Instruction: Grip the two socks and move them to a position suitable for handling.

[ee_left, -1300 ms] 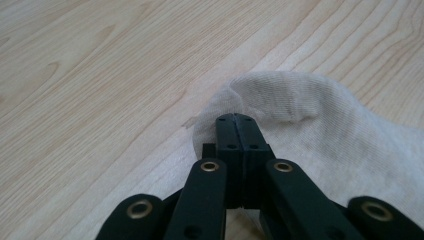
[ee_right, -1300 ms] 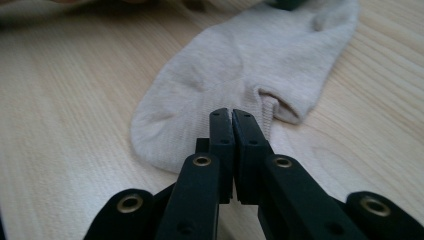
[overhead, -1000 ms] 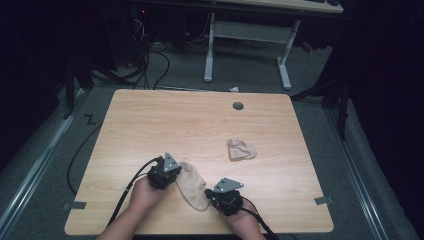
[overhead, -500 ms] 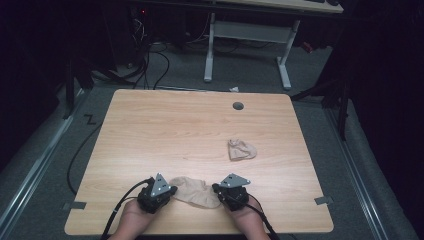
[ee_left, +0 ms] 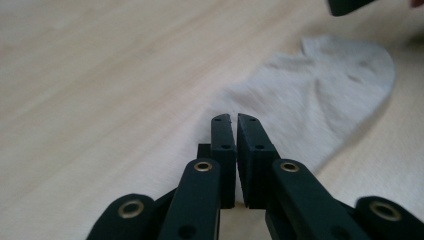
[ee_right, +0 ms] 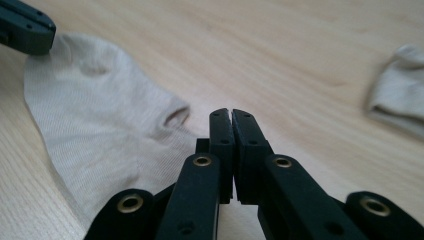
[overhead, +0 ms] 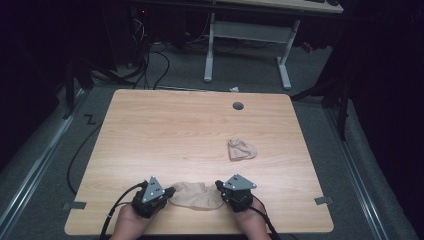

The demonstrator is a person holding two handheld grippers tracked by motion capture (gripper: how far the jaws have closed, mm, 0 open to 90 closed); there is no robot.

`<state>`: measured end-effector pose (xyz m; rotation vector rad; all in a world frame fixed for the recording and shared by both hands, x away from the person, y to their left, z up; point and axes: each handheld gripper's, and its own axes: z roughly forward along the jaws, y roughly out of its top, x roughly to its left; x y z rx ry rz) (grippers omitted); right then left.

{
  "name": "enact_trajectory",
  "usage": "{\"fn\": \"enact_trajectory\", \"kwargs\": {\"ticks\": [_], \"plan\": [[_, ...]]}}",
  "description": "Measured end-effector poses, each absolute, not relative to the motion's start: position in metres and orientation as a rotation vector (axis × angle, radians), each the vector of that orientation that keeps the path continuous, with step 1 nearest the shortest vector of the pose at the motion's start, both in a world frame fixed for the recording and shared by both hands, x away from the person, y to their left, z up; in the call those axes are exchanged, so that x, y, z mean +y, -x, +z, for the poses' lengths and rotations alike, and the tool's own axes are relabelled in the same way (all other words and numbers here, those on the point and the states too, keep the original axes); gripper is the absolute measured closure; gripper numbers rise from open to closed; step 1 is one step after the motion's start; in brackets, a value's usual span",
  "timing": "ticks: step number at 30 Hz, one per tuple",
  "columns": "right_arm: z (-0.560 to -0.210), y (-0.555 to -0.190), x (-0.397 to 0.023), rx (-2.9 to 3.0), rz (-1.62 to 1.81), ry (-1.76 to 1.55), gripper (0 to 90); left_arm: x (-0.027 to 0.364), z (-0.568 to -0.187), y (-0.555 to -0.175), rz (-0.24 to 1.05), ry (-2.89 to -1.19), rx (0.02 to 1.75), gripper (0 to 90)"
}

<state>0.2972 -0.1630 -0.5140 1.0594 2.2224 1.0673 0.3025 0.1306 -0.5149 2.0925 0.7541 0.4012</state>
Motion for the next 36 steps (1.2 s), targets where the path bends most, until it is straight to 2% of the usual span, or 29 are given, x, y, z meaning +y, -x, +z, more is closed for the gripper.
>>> {"fn": "enact_trajectory", "kwargs": {"ticks": [4, 8, 21, 36], "plan": [[-0.497, -0.293, -0.167, 2.154, 1.078, -1.05, 88.5, 0.147, -0.509, -0.314, 0.465, -2.056, 0.776, 83.5], [-0.489, -0.293, -0.17, 2.129, 1.077, -1.062, 87.8, 0.17, -0.514, -0.321, 0.49, -1.994, 0.861, 77.3], [-0.461, -0.326, -0.169, 2.073, 1.046, -1.085, 81.1, 0.211, -0.52, -0.331, 0.529, -1.871, 0.999, 62.6], [-0.49, -0.39, -0.192, 2.072, 0.894, -1.253, 77.5, 0.218, -0.525, -0.338, 0.545, -1.866, 1.035, 59.0]]}}
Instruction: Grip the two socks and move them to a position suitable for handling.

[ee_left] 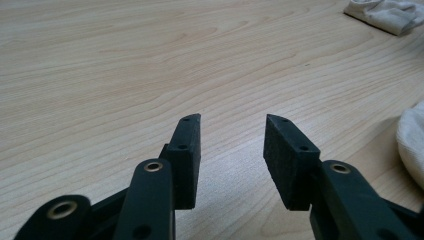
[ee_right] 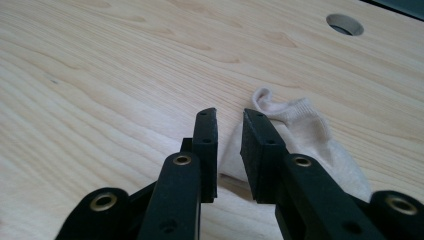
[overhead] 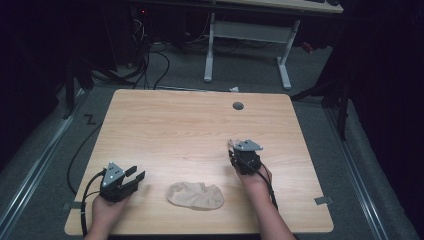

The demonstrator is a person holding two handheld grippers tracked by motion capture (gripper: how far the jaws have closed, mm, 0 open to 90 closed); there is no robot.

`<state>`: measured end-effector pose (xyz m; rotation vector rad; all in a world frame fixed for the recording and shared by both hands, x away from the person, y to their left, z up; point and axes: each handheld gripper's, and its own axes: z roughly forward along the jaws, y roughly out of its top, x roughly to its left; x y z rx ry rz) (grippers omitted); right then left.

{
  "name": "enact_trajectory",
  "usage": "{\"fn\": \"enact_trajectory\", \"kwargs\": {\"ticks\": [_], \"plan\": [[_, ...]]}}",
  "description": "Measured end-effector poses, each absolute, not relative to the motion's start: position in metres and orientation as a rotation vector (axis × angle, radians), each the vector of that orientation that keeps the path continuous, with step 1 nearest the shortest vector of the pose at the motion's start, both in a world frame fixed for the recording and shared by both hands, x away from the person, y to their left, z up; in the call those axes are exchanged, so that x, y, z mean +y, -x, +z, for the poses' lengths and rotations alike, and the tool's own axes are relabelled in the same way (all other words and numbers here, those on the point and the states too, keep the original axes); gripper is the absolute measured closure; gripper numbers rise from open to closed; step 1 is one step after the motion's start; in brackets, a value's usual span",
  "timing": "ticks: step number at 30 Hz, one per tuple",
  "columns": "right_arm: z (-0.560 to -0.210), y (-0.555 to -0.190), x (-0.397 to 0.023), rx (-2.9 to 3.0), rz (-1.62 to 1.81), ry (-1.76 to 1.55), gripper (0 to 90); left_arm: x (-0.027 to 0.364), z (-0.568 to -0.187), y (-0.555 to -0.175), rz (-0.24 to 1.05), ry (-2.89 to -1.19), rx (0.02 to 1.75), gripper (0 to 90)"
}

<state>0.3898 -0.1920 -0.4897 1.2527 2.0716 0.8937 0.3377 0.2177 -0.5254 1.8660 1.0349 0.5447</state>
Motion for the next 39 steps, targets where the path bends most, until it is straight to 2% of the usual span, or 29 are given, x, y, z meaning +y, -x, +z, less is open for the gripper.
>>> {"fn": "enact_trajectory", "kwargs": {"ticks": [6, 12, 15, 18, 21, 22, 24, 33, 36, 39], "plan": [[-0.499, -0.404, -0.197, 2.071, 0.86, -1.304, 72.4, 0.216, -0.526, -0.338, 0.544, -1.873, 1.031, 59.0], [-0.512, -0.416, -0.204, 2.068, 0.837, -1.386, 55.2, 0.215, -0.526, -0.337, 0.542, -1.887, 1.023, 58.8], [-0.516, -0.418, -0.205, 2.076, 0.816, -1.4, 51.8, 0.214, -0.527, -0.337, 0.542, -1.884, 1.025, 58.8], [-0.518, -0.42, -0.205, 2.08, 0.802, -1.406, 55.6, 0.213, -0.527, -0.337, 0.544, -1.886, 1.021, 58.6], [-0.522, -0.419, -0.205, 2.11, 0.79, -1.404, 76.9, 0.214, -0.526, -0.337, 0.543, -1.89, 1.018, 58.6], [-0.521, -0.418, -0.204, 2.114, 0.784, -1.396, 81.6, 0.214, -0.526, -0.337, 0.542, -1.889, 1.019, 58.6], [-0.519, -0.414, -0.202, 2.128, 0.784, -1.365, 85.5, 0.214, -0.526, -0.337, 0.541, -1.891, 1.018, 58.6], [-0.506, -0.379, -0.192, 2.144, 0.886, -1.275, 85.1, 0.211, -0.527, -0.336, 0.544, -1.898, 1.009, 58.6], [-0.505, -0.369, -0.189, 2.14, 0.904, -1.242, 73.7, 0.21, -0.527, -0.335, 0.539, -1.895, 1.011, 58.4], [-0.501, -0.366, -0.196, 2.098, 0.909, -1.272, 69.1, 0.209, -0.527, -0.335, 0.542, -1.897, 1.009, 58.4]]}}
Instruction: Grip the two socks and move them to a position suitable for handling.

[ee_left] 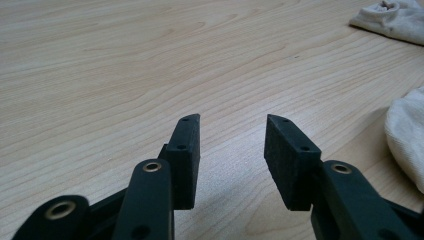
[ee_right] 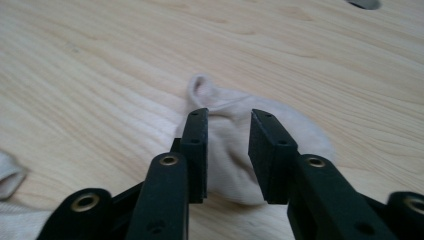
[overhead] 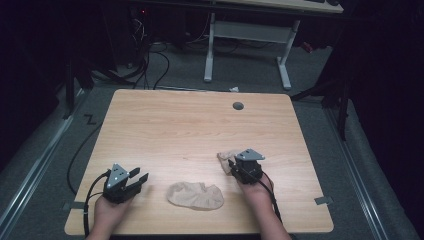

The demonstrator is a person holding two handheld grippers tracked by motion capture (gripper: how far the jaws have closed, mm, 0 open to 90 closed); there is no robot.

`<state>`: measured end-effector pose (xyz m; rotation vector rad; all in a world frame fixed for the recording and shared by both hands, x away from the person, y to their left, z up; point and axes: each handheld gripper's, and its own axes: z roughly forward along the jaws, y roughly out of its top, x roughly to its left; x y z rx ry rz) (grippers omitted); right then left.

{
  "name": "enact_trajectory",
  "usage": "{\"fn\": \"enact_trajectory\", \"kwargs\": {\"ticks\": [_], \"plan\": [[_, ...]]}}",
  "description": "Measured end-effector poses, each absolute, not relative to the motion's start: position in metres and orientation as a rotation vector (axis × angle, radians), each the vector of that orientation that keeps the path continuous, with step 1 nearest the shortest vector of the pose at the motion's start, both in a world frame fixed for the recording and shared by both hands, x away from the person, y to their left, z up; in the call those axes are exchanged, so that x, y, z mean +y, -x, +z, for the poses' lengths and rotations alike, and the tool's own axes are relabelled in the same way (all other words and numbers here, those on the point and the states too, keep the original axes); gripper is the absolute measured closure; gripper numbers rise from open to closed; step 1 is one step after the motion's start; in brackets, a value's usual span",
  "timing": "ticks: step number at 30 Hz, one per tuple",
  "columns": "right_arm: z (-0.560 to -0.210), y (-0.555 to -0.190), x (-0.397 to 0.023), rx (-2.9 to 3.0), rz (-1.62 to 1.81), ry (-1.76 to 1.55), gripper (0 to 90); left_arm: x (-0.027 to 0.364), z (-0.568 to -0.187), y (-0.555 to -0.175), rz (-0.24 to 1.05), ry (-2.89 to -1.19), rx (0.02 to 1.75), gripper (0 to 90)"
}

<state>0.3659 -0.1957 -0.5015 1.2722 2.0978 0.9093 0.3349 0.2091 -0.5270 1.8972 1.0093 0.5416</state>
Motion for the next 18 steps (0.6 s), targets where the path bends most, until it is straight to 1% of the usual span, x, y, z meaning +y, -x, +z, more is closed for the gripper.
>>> {"fn": "enact_trajectory", "kwargs": {"ticks": [4, 9, 11, 12, 14, 17, 18], "plan": [[-0.501, -0.371, -0.209, 2.056, 0.891, -1.322, 66.6, 0.209, -0.527, -0.335, 0.542, -1.897, 1.011, 58.4], [-0.516, -0.379, -0.216, 2.075, 0.844, -1.403, 59.2, 0.21, -0.528, -0.335, 0.543, -1.9, 1.011, 58.4], [-0.521, -0.38, -0.217, 2.084, 0.834, -1.425, 58.3, 0.21, -0.528, -0.335, 0.542, -1.902, 1.011, 58.3], [-0.523, -0.381, -0.217, 2.089, 0.833, -1.431, 59.5, 0.21, -0.528, -0.335, 0.542, -1.903, 1.011, 58.3], [-0.525, -0.381, -0.217, 2.097, 0.862, -1.434, 65.5, 0.21, -0.528, -0.335, 0.542, -1.904, 1.01, 58.3], [-0.524, -0.38, -0.214, 2.112, 0.853, -1.395, 77.9, 0.209, -0.528, -0.335, 0.544, -1.903, 1.01, 58.3], [-0.523, -0.379, -0.212, 2.111, 0.845, -1.385, 80.3, 0.209, -0.528, -0.335, 0.544, -1.903, 1.01, 58.3]]}}
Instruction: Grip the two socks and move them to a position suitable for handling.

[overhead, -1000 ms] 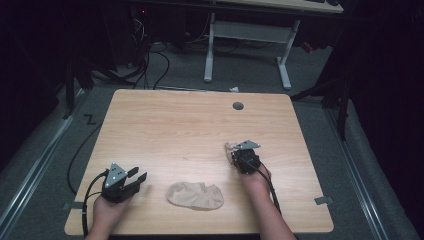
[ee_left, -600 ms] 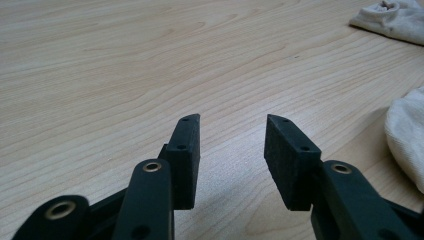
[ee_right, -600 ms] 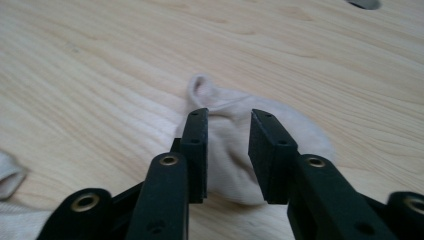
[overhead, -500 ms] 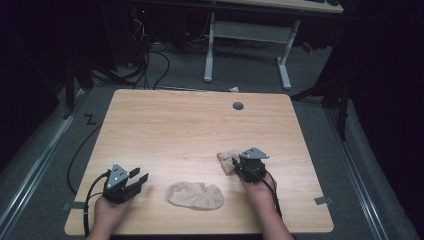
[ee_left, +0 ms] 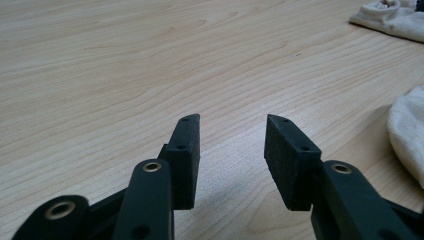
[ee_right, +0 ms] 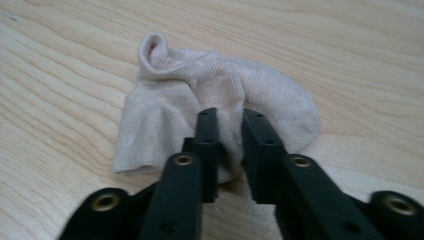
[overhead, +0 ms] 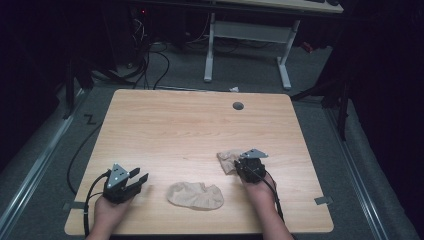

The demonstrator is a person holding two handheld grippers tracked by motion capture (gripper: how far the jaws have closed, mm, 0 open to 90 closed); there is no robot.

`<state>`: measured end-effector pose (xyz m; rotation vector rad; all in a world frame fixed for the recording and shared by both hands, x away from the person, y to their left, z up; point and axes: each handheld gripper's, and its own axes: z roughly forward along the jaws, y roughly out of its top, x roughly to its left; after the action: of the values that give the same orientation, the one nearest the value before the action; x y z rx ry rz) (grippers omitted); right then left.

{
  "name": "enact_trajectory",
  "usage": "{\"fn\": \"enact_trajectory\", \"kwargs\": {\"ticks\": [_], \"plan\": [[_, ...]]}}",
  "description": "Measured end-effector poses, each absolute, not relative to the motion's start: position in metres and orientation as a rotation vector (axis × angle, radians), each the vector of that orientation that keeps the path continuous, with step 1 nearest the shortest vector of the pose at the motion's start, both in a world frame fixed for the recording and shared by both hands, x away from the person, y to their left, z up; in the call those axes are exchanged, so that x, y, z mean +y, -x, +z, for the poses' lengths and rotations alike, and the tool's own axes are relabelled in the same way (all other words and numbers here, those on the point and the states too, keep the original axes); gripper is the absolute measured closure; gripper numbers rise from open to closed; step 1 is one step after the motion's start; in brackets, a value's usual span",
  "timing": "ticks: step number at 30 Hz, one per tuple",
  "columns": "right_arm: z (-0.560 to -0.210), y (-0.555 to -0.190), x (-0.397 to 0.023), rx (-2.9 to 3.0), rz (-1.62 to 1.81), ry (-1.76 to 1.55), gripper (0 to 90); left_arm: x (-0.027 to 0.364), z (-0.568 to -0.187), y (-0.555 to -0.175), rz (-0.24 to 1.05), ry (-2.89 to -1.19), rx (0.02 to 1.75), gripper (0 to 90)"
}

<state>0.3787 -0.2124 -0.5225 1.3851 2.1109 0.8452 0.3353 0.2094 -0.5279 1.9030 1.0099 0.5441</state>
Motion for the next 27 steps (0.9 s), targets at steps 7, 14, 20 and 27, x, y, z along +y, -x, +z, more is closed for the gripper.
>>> {"fn": "enact_trajectory", "kwargs": {"ticks": [7, 14, 20, 27], "plan": [[-0.502, -0.37, -0.209, 2.078, 0.914, -1.317, 83.9, 0.209, -0.528, -0.335, 0.545, -1.909, 1.006, 58.0], [-0.476, -0.362, -0.201, 2.058, 0.997, -1.255, 84.2, 0.209, -0.528, -0.334, 0.541, -1.907, 1.007, 57.8], [-0.454, -0.359, -0.184, 2.043, 1.038, -1.172, 84.4, 0.208, -0.528, -0.334, 0.538, -1.907, 1.008, 57.4], [-0.447, -0.366, -0.153, 2.075, 1.086, -1.111, 84.4, 0.21, -0.528, -0.335, 0.534, -1.907, 1.012, 57.4]]}}
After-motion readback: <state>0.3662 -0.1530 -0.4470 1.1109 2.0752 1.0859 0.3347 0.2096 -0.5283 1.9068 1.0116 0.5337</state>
